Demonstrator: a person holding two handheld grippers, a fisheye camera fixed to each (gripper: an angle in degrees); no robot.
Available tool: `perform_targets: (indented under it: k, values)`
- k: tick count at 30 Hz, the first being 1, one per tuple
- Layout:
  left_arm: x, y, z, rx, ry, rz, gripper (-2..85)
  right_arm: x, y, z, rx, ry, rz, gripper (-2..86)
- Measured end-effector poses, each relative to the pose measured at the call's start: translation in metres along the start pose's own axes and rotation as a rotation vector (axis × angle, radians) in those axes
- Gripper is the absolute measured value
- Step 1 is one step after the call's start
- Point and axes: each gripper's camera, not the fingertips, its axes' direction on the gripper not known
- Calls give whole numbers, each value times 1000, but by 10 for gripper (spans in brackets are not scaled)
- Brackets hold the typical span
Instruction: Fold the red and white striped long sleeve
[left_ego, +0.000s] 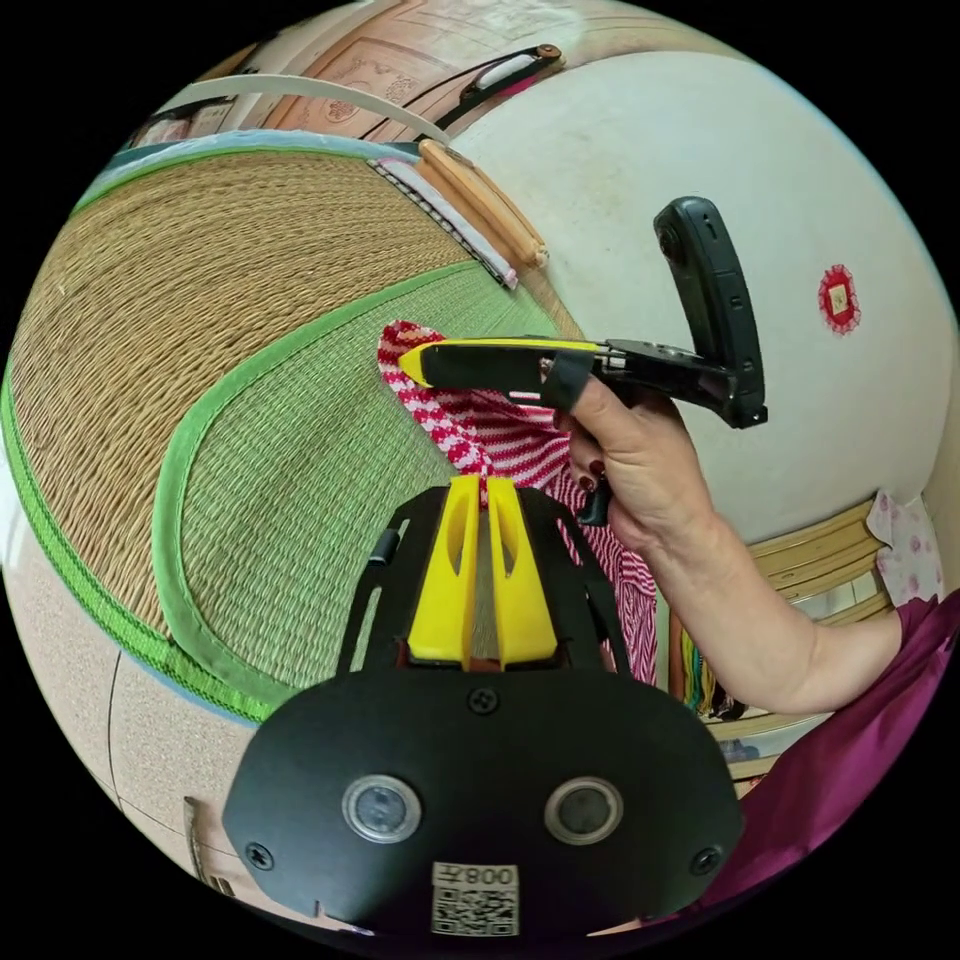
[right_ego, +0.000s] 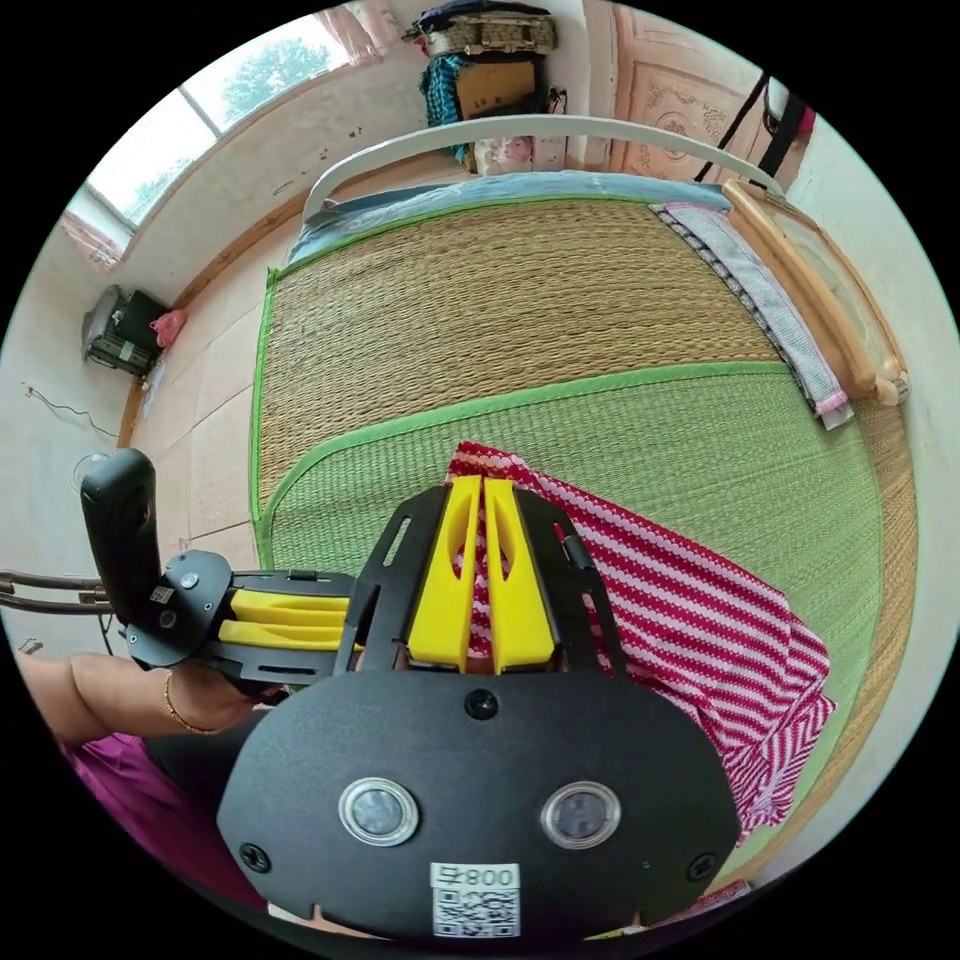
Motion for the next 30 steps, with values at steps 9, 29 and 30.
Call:
perform_targets:
  k: [9,29,30]
  values:
    - [72,-32,7,95,66,165,10,126,90,-68,327,-308,137,1]
    - [343,-28,238,-326,341,633,11,331,585,-31,730,-408,614,1]
    - [348,-26,247,-346,329,644,11,337,609,-13,727,-412,660,1]
